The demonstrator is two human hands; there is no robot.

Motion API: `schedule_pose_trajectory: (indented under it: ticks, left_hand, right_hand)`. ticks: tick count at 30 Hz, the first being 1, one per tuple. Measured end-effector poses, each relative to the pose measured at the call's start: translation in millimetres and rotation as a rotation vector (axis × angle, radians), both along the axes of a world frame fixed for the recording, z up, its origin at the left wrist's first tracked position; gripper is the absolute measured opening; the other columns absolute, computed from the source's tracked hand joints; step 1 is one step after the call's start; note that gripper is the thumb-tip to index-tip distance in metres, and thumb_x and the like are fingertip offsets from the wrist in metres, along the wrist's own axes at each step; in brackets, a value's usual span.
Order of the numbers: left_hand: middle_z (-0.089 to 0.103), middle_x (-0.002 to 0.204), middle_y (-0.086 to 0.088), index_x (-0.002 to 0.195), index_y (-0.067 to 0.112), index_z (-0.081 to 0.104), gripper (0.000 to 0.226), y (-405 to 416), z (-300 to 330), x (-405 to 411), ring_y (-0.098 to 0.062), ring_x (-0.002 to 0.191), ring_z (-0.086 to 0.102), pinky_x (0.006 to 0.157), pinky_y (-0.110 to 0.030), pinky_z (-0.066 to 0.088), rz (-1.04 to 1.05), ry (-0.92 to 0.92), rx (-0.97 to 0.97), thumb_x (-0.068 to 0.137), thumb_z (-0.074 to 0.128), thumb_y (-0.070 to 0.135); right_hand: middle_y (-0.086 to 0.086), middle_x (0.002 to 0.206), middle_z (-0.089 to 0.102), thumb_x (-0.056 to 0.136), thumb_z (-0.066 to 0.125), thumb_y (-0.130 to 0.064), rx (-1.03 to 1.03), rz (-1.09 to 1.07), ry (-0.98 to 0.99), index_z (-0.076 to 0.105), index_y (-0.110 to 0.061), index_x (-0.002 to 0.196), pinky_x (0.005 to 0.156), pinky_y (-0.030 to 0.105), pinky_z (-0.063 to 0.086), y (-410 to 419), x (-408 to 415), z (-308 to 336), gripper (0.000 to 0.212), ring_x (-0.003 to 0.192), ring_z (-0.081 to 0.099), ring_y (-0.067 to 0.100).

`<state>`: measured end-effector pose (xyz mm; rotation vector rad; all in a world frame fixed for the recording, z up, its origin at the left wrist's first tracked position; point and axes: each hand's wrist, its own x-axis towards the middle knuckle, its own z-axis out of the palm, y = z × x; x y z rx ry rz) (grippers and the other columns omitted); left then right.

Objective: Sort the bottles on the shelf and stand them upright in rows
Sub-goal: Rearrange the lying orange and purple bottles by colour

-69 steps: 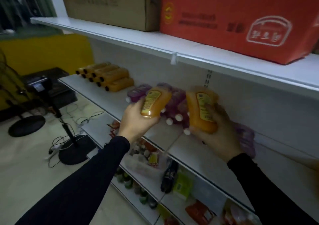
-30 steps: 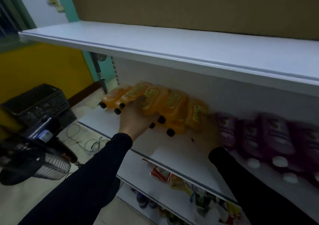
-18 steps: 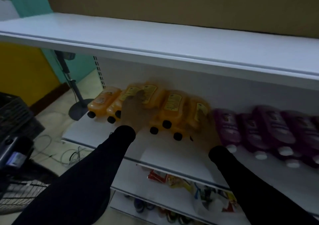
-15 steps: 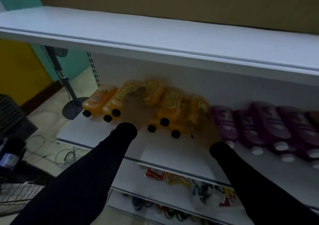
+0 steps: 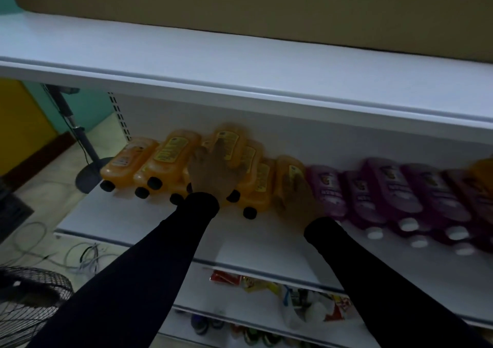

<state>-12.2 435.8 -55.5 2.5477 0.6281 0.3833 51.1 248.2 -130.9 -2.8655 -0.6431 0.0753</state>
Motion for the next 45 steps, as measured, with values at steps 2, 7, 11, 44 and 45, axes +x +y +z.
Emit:
schedule_pose_trajectory:
  ticks: [2, 7, 11, 44, 45]
  left_hand:
    - [0.044, 0.138, -0.022, 0.114, -0.010, 0.046, 0.057, 2.5, 0.9, -2.0, -0.039, 0.126, 0.040, 0.096, -0.039, 0.035, -0.050, 0.261, -0.010, 0.093, 0.055, 0.043]
    - [0.021, 0.154, -0.020, 0.148, 0.016, 0.027, 0.081, 13.8, 8.8, -3.7, -0.039, 0.141, 0.019, 0.113, -0.049, 0.020, -0.158, 0.110, -0.014, 0.084, 0.061, 0.051]
    - [0.039, 0.145, -0.018, 0.141, 0.014, 0.044, 0.066, -5.1, 9.3, 2.0, -0.035, 0.135, 0.032, 0.108, -0.044, 0.026, -0.278, -0.160, 0.156, 0.086, 0.057, 0.048]
    - [0.051, 0.133, -0.013, 0.143, 0.030, 0.032, 0.082, -502.7, 8.8, 95.2, -0.032, 0.117, 0.052, 0.095, -0.041, 0.047, -0.749, 0.010, 0.098, 0.076, 0.065, 0.064]
    - [0.049, 0.135, -0.014, 0.144, 0.030, 0.030, 0.082, -504.2, 8.6, 96.5, -0.033, 0.118, 0.051, 0.095, -0.040, 0.047, -0.753, 0.024, 0.108, 0.077, 0.067, 0.060]
  right_hand:
    - [0.022, 0.159, -0.009, 0.101, 0.031, -0.043, -0.004, 0.011, 0.007, -0.008, -0.008, 0.153, 0.120, 0.043, 0.010, -3.2, 3.0, -1.3, 0.073, 0.148, 0.000, 0.038]
    - [0.017, 0.160, 0.009, 0.101, 0.034, -0.044, 0.059, 0.104, -0.040, 0.014, -0.003, 0.152, 0.117, 0.032, 0.001, -18.1, -10.7, 8.5, 0.068, 0.148, 0.008, 0.033]
    - [0.018, 0.142, 0.048, 0.094, 0.060, -0.022, 0.312, 0.077, -0.098, 0.049, -0.004, 0.137, 0.115, 0.028, 0.015, -47.2, -30.8, 25.8, 0.048, 0.137, 0.037, 0.036]
    - [0.009, 0.146, 0.039, 0.082, 0.061, -0.035, 0.407, -0.214, 0.044, 0.017, -0.027, 0.151, 0.103, 0.037, 0.040, -486.3, 49.1, 28.8, 0.082, 0.130, 0.041, 0.031]
    - [0.011, 0.143, 0.042, 0.083, 0.060, -0.029, 0.414, -0.197, 0.020, 0.020, -0.026, 0.150, 0.099, 0.031, 0.040, -492.6, 50.2, 28.5, 0.078, 0.127, 0.045, 0.031]
